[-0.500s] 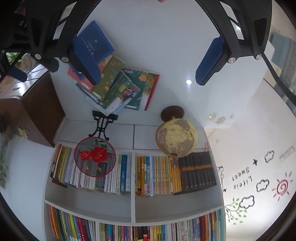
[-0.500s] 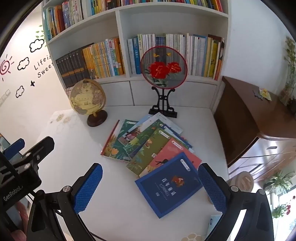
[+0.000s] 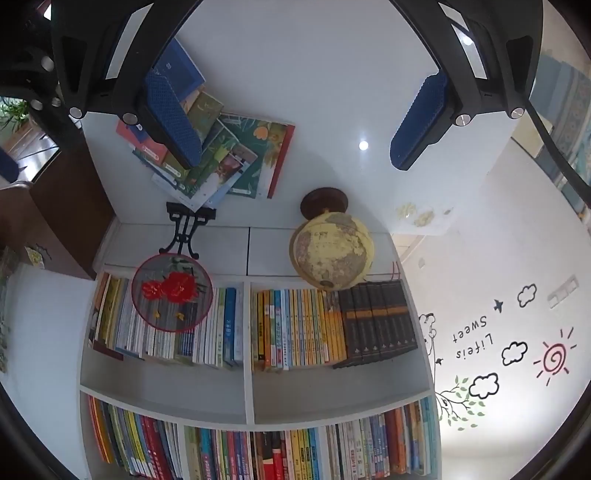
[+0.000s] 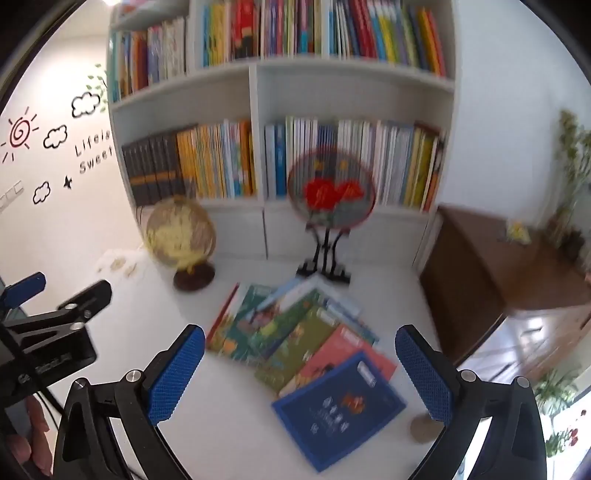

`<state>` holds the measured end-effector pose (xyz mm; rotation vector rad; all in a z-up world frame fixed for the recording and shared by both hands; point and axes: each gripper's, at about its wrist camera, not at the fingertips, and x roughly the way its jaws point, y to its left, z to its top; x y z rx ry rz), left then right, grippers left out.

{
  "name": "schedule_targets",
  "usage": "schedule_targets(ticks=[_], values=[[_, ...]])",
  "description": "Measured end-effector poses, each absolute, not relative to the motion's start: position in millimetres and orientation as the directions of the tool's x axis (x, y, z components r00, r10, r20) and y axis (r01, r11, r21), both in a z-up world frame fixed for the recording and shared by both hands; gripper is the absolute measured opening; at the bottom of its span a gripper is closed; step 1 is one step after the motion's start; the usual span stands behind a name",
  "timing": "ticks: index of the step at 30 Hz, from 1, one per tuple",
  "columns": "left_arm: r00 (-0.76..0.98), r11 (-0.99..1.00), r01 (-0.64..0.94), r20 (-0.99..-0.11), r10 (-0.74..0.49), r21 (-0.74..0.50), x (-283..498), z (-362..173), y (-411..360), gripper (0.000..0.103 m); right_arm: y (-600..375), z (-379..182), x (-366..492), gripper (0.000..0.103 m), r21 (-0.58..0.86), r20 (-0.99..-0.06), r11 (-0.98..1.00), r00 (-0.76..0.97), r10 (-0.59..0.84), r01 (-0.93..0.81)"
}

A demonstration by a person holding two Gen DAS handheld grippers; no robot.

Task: Organize books

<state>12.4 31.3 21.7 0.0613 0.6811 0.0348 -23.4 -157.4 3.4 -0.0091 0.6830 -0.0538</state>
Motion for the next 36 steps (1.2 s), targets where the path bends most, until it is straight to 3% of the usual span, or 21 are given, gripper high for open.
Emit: schedule_targets(ticks=[9,36], values=[[0.795,0.998,-0.026,-0.604,0.058,0.061,23,21,53,0.102,-123,22,-36,0.103,-0.049,-0.528,0.999,0.849,-0.030,0.005],[0.783,0.996,0.082,-0.617,-0.081,-0.027,35,12,69,0.102,-105,12,-20,0.103,-0.028,-0.589,0.998,0.806,-0.067,0.062]])
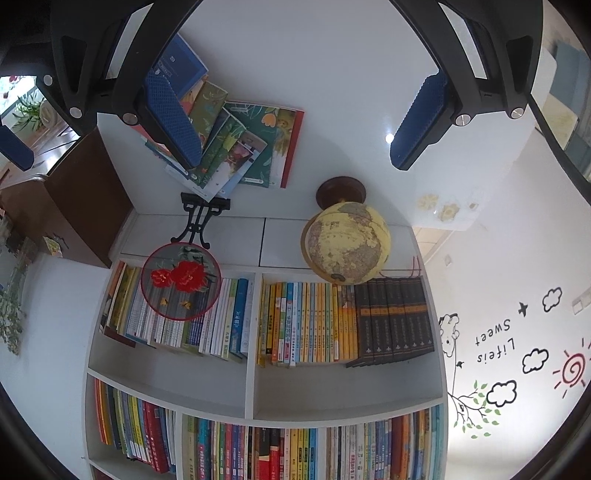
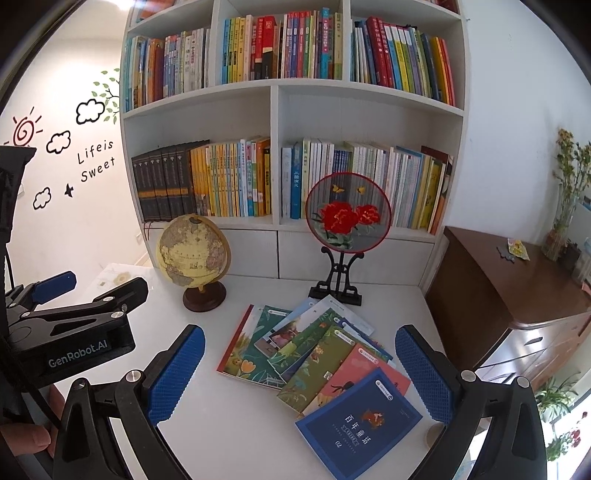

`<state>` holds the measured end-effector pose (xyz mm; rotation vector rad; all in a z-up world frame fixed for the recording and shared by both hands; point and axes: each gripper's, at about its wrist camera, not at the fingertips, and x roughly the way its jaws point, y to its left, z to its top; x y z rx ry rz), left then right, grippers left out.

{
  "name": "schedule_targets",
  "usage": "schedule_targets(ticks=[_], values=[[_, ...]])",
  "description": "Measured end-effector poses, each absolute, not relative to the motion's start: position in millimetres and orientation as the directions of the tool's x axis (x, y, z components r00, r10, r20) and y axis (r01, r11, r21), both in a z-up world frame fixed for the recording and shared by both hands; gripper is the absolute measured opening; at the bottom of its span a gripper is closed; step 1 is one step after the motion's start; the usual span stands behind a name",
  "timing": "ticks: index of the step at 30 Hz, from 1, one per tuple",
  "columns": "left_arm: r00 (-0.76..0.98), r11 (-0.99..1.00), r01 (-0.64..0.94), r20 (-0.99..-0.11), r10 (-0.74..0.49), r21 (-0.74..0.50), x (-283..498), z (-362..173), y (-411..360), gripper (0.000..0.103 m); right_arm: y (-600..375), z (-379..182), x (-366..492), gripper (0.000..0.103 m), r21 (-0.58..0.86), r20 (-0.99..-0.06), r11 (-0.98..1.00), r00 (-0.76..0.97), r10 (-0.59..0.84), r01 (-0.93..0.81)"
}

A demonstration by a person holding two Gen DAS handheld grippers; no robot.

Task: Organize books

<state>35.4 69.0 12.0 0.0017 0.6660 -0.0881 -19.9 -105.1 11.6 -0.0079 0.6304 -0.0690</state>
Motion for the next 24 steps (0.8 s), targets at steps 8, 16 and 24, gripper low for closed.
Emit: schedule_targets(ticks=[8,16,24], values=[[0.777,0.996,0.080,-0.624,-0.085,-0.036,33.2,10.7,72.4,0.102,-101.9,10.3,-18.3,0.103,-0.028,-0.605,0.998,0.794,-0.064,0.059],[0.774,0.996,0.076,-0.627,-0.084,-0.039,30.7,9.8,76.1,0.102,-99.1,10.7,-19.2,0.103,-0.032,-0.608,0.998,0.791,-0.061,0.053],[0.781,0.996,0.076,-0.619,-0.083,-0.038,26.8,9.9,76.8,0.102,-96.9,9.7,-19.8,0.103,-0.027,-0.618,0.999,0.785,-0.054,0.047]])
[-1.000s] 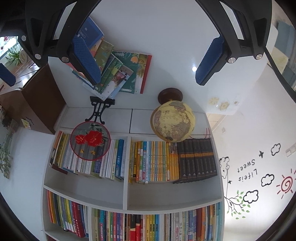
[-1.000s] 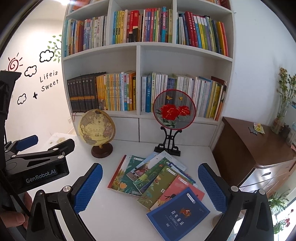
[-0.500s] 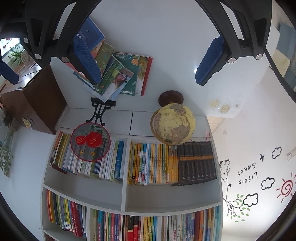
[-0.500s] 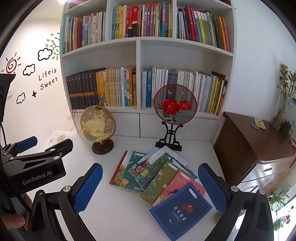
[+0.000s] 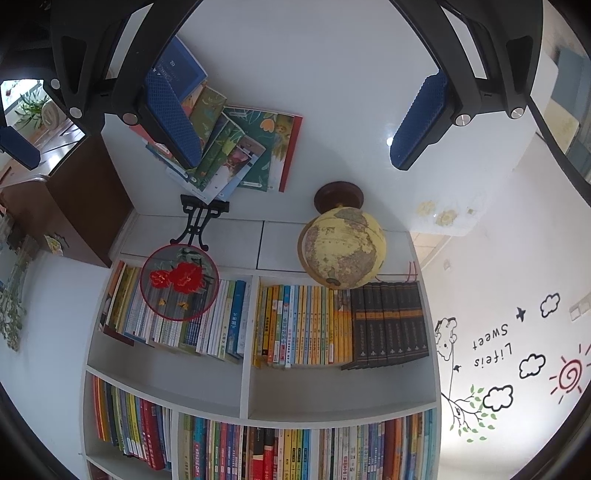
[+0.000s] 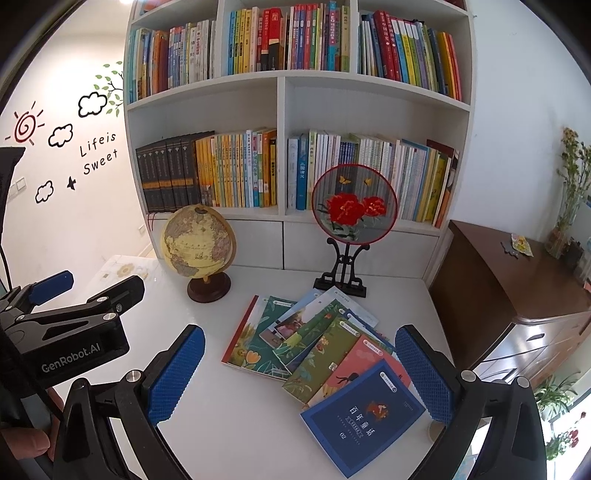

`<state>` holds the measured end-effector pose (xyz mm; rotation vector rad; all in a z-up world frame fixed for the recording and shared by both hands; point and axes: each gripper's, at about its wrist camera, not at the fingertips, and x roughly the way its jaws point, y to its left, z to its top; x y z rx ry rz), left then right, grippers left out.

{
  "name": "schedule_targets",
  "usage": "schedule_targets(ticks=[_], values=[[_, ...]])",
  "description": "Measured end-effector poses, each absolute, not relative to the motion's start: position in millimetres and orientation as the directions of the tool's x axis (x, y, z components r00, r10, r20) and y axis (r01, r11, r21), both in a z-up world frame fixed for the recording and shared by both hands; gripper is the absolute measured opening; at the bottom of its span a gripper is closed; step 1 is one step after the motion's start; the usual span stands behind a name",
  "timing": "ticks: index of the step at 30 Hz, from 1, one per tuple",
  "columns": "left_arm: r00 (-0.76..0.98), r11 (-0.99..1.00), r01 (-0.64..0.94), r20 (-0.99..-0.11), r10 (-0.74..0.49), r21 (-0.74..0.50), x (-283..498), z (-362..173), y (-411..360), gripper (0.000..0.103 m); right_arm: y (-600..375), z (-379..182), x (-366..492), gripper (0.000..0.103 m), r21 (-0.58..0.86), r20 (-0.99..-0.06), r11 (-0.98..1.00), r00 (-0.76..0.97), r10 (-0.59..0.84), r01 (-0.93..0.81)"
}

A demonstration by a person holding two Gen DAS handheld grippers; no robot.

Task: Organize books

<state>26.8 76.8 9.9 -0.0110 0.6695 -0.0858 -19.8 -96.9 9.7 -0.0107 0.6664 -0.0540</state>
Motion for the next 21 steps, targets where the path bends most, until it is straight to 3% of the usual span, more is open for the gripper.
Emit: schedule_targets(ticks=[21], values=[[0.760,0.990,0.132,-0.636,-0.135,-0.052,30.0,-0.1,74.9,0.102,-99.8,2.5,-19.2,0.103,-0.036,-0.643,0.997,0.762,-0.077,0.071]])
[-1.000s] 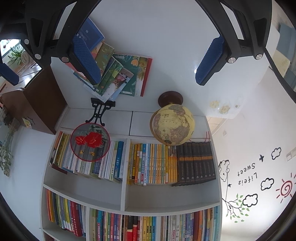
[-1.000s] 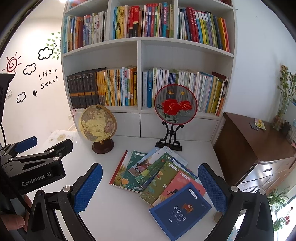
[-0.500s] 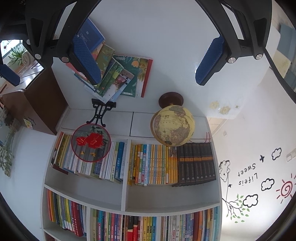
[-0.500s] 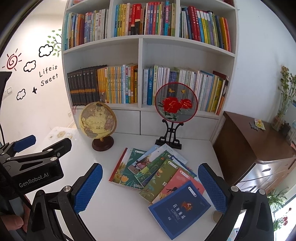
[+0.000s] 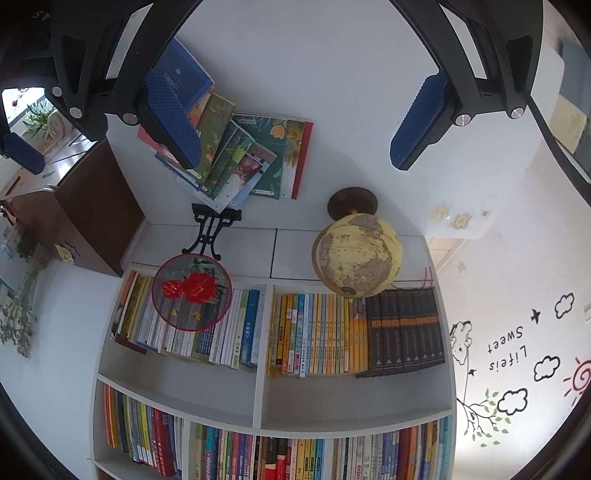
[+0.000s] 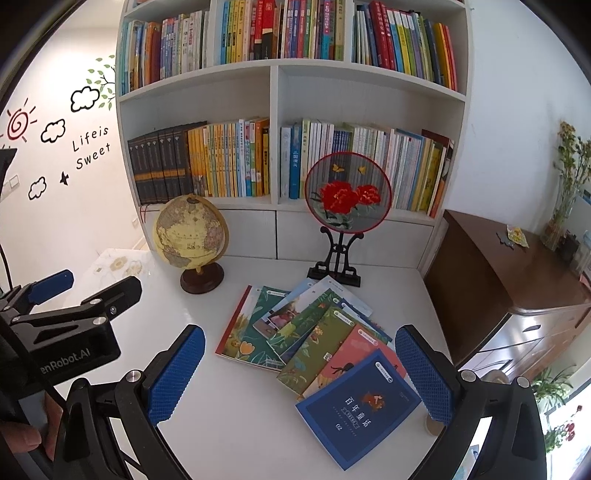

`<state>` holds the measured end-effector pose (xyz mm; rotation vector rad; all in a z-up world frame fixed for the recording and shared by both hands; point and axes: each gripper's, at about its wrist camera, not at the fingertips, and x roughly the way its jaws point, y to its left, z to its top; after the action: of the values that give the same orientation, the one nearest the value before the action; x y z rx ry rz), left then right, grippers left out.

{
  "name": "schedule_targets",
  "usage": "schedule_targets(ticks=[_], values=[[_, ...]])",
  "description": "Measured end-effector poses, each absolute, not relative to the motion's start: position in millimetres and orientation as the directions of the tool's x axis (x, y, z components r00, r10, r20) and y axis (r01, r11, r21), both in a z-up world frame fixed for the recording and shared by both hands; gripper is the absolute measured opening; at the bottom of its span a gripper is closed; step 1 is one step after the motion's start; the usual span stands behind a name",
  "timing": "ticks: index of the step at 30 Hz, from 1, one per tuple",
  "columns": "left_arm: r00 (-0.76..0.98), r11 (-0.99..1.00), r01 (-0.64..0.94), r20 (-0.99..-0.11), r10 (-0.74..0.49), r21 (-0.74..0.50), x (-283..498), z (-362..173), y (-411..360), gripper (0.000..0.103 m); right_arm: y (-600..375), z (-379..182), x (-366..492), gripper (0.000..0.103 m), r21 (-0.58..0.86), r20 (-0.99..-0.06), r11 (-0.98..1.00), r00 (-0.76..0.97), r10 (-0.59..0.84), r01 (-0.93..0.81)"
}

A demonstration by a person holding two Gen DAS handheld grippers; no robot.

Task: Organize books

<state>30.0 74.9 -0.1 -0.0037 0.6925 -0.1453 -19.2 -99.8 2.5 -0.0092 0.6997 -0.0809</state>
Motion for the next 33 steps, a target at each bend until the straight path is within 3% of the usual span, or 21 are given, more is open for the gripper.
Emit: schedule_targets(ticks=[12,15,17,19,21,24,27,30,33], values=[[0.737,0.983,0.185,-0.661,-0.142,-0.006,45,-14,77,0.102,-90,-4,-17,0.103,-0.113,-0.607,0.989,0.781,-0.145,0.096],[0.737,0.974,0.218,-0.664,-0.126,0.056,50,-23,78,0.102,-91,-11,-14,0.103,-0.067,-0.628,0.992,0.768,-0.124,0.105],[0.714,0.956,0.288,-0.677,-0.179,0.051,54,-31,80,0.102,-96,-17,-12,0.103,-0.006,-0.640,0.994,0.763,-0.091,0.114],[0.683,0.932,0.363,-0.683,-0.258,0.010,59,-42,81,0.102,-103,-35,-10,0.103,0.097,-0.653,0.990,0.757,-0.011,0.099],[0.636,0.895,0.444,-0.690,-0.347,-0.041,64,-56,78,0.102,-110,-64,-5,0.103,0.165,-0.724,0.980,0.688,0.047,0.107],[0.564,0.853,0.516,-0.718,-0.409,-0.081,74,-82,66,0.102,-129,-116,-19,0.095,0.211,-0.813,0.952,0.580,0.046,0.220],[0.506,0.812,0.575,-0.738,-0.447,-0.097,83,-109,44,0.102,-157,-158,-40,0.095,0.240,-0.862,0.908,0.506,0.036,0.344],[0.437,0.765,0.632,-0.757,-0.485,-0.125,90,-139,11,0.102,-193,-185,-52,0.095,0.338,-0.852,0.828,0.520,0.068,0.446],[0.368,0.724,0.675,-0.787,-0.496,-0.140,94,-168,-25,0.102,-222,-210,-63,0.095,0.350,-0.827,0.779,0.562,-0.004,0.520]])
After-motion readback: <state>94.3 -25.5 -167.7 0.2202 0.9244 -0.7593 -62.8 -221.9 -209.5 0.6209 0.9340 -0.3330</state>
